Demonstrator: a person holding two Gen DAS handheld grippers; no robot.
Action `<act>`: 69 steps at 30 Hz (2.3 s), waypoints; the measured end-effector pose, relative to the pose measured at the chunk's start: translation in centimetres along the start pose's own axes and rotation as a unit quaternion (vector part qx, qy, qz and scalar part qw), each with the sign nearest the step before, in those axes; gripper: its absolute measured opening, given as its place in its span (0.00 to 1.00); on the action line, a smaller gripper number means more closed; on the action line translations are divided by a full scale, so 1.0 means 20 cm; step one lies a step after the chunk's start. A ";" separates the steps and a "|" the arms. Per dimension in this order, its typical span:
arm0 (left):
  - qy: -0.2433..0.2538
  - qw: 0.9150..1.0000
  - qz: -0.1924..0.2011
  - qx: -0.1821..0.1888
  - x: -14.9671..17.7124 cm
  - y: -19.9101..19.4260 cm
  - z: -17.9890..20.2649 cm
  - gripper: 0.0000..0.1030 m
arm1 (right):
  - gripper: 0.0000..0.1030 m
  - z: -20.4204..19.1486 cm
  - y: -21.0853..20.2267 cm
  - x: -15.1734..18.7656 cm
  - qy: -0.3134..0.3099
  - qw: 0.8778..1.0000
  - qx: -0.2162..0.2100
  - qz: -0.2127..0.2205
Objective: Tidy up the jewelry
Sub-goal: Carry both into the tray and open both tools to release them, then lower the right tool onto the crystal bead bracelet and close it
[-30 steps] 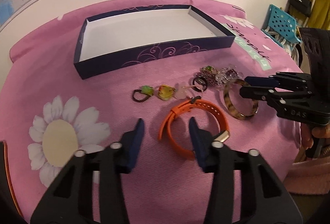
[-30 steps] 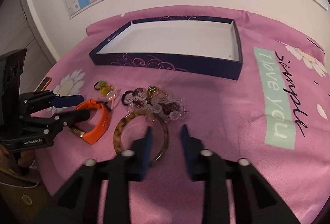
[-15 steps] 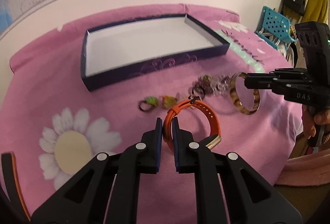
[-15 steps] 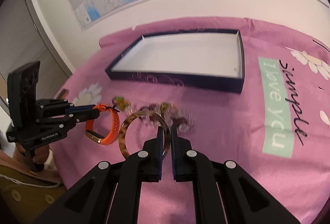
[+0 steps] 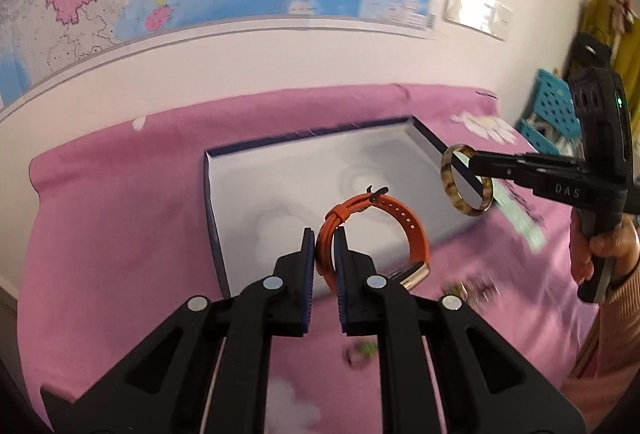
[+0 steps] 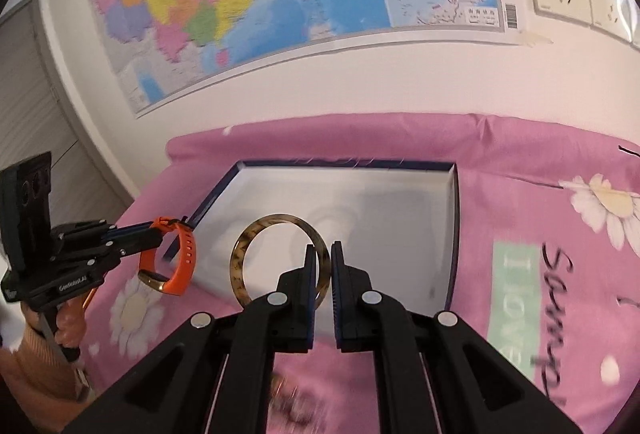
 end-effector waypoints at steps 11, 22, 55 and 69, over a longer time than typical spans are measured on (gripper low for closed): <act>-0.006 0.999 -0.035 -0.029 -0.24 0.44 -0.02 0.10 | 0.06 0.20 0.42 -0.15 0.046 0.997 0.031 -0.056; -0.029 0.995 -0.086 -0.049 -0.32 0.72 -0.07 0.10 | 0.06 0.27 0.63 -0.17 0.089 0.989 0.056 -0.109; 0.020 1.000 0.000 -0.006 0.14 0.02 0.01 0.55 | 0.37 -0.33 -0.11 0.46 -0.096 0.992 -0.041 -0.065; -0.015 1.000 -0.019 0.008 0.36 -0.04 -0.05 0.58 | 0.25 -0.52 0.02 0.49 -0.211 0.973 -0.004 -0.093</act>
Point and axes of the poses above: each gripper's, at about its wrist camera, not at the fingertips, and y roughly the way its jaws point, z to its right, x to its underside, the point moved 4 cm from there along y, roughly the way its jaws point, and after that the axes turned 14 degrees about -y, right-handed, at the moved point
